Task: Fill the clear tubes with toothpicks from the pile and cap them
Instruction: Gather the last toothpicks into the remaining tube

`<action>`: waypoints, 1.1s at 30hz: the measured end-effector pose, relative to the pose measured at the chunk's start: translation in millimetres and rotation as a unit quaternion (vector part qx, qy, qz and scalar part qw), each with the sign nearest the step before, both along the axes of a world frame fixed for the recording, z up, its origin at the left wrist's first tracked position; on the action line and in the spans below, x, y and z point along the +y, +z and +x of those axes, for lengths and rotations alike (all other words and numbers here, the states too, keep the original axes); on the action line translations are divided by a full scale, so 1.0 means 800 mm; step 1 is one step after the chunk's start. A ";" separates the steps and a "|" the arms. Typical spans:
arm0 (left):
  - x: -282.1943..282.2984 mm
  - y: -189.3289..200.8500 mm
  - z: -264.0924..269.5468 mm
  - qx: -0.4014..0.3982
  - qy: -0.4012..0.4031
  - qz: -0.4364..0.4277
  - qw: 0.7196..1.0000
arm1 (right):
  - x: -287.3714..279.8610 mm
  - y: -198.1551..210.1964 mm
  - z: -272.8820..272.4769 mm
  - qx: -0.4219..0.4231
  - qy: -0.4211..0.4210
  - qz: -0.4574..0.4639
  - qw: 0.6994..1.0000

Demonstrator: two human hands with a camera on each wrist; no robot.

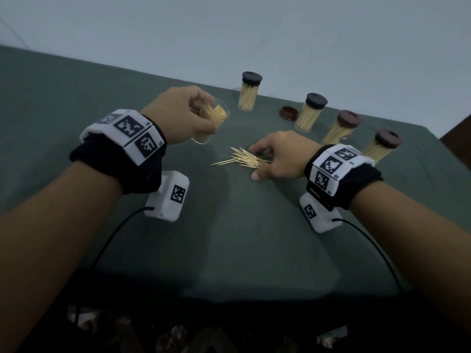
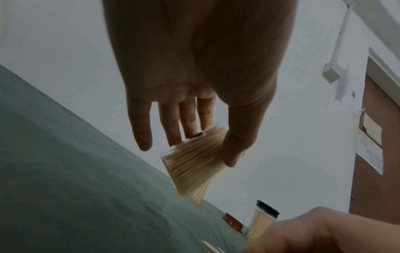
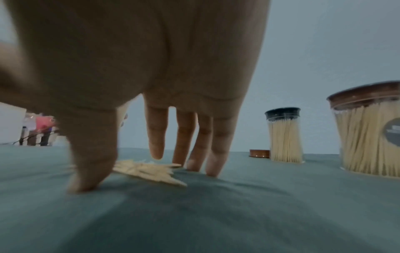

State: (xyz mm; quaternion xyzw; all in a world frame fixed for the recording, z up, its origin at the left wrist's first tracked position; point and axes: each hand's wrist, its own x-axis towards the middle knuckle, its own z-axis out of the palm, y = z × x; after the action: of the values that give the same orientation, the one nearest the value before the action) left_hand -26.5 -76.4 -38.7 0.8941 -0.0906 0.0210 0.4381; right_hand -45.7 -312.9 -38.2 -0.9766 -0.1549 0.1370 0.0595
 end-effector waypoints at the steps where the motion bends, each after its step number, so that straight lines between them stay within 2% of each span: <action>1: -0.001 0.000 0.000 0.001 -0.002 0.001 1.000 | 0.003 -0.002 0.001 -0.016 0.006 0.007 1.000; 8: -0.001 -0.001 -0.001 -0.004 -0.005 0.012 1.000 | 0.028 -0.005 0.011 -0.074 0.022 -0.047 0.996; 18: -0.002 0.001 -0.004 -0.010 -0.013 0.057 0.998 | -0.017 0.005 0.006 -0.096 -0.031 0.078 0.992; 27: -0.002 0.002 -0.011 -0.022 -0.022 0.146 0.989 | -0.007 0.032 0.007 -0.124 -0.015 0.163 0.979; 33: -0.015 0.003 -0.018 -0.034 -0.052 0.153 0.986 | 0.013 0.042 -0.004 -0.141 0.018 0.154 0.978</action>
State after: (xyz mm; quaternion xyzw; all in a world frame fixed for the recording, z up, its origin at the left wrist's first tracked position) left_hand -41.0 -88.5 -36.3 0.9434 -0.1537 0.0149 0.2934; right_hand -49.2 -302.1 -4.3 -0.9622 -0.1982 -0.0267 0.1847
